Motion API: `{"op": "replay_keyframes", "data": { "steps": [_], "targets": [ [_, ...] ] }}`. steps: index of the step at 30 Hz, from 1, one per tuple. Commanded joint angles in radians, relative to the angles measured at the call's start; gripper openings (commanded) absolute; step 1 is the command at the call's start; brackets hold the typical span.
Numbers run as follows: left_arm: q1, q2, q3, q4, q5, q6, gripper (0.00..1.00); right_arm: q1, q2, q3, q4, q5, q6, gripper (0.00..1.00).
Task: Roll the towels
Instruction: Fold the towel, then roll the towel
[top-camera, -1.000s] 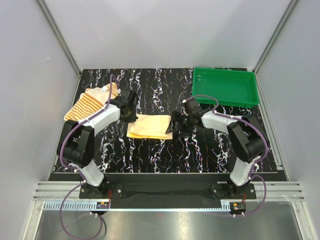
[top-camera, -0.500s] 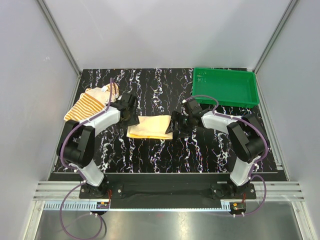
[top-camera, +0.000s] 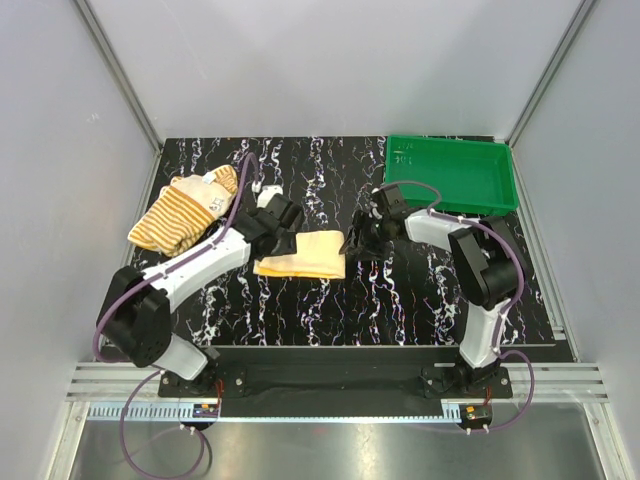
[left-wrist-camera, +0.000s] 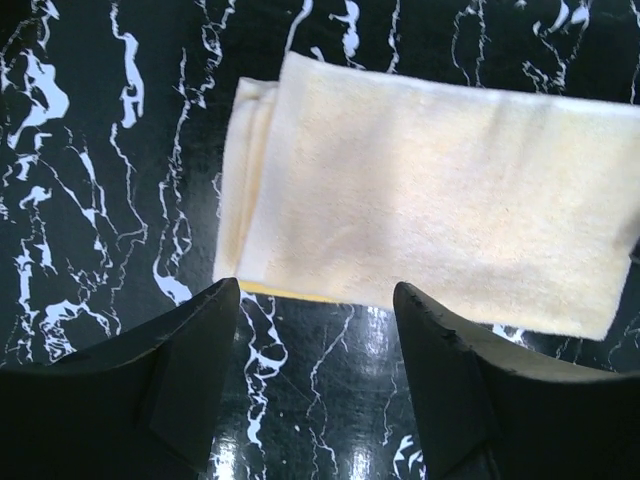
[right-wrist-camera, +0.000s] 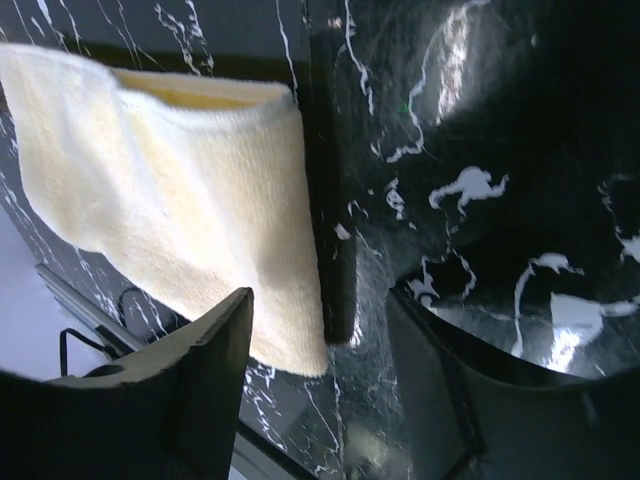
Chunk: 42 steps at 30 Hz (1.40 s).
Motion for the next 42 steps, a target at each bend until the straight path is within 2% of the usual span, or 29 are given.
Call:
{"op": "replay_keyframes", "data": {
  "steps": [1, 6, 7, 9, 10, 12, 14, 16, 17, 19, 20, 22, 24, 28, 34, 42],
  "targets": [
    [-0.042, -0.025, 0.004, -0.003, -0.073, -0.039, 0.67, -0.001, 0.062, 0.035, 0.011, -0.012, -0.023, 0.62],
    [-0.184, -0.011, 0.005, 0.006, -0.134, -0.047, 0.67, 0.001, 0.111, 0.011, 0.087, -0.067, 0.012, 0.48],
    [-0.208, 0.004, 0.019, 0.004, -0.151, -0.044, 0.67, -0.001, 0.12, 0.002, 0.097, -0.075, 0.013, 0.39],
    [-0.273, 0.039, 0.046, 0.001, -0.2, -0.041, 0.66, 0.001, 0.124, -0.011, 0.115, -0.086, 0.023, 0.29],
    [-0.294, 0.052, 0.057, 0.001, -0.211, -0.038, 0.66, -0.001, 0.121, -0.023, 0.123, -0.089, 0.023, 0.13],
    [-0.343, 0.093, 0.091, 0.003, -0.243, -0.025, 0.66, -0.001, 0.112, -0.037, 0.12, -0.086, 0.026, 0.05],
    [-0.37, 0.124, 0.116, 0.011, -0.263, -0.007, 0.66, -0.002, 0.086, -0.063, 0.114, -0.076, 0.024, 0.04],
    [-0.406, 0.171, 0.151, 0.017, -0.274, 0.013, 0.66, -0.001, 0.045, -0.092, 0.095, -0.058, 0.024, 0.11],
    [-0.415, 0.187, 0.162, 0.018, -0.282, 0.019, 0.66, -0.001, 0.028, -0.098, 0.084, -0.031, 0.023, 0.38],
    [-0.436, 0.229, 0.192, 0.029, -0.282, 0.037, 0.66, -0.001, -0.029, -0.113, 0.025, 0.015, 0.01, 0.56],
    [-0.444, 0.243, 0.2, 0.034, -0.283, 0.042, 0.66, -0.006, -0.047, -0.115, -0.026, 0.073, 0.006, 0.75],
    [-0.462, 0.276, 0.22, 0.052, -0.285, 0.06, 0.66, -0.002, -0.104, -0.118, -0.08, 0.138, -0.009, 0.86],
    [-0.475, 0.3, 0.234, 0.063, -0.283, 0.076, 0.66, -0.01, -0.138, -0.12, -0.141, 0.21, -0.029, 0.91],
    [-0.487, 0.334, 0.238, 0.101, -0.272, 0.099, 0.66, -0.055, -0.201, -0.139, -0.233, 0.304, -0.042, 0.93],
    [-0.49, 0.386, 0.238, 0.139, -0.259, 0.12, 0.66, -0.133, -0.254, -0.219, -0.242, 0.296, -0.066, 0.93],
    [-0.49, 0.429, 0.238, 0.178, -0.228, 0.128, 0.62, -0.141, -0.271, -0.261, -0.229, 0.283, -0.069, 0.92]
  ]
}}
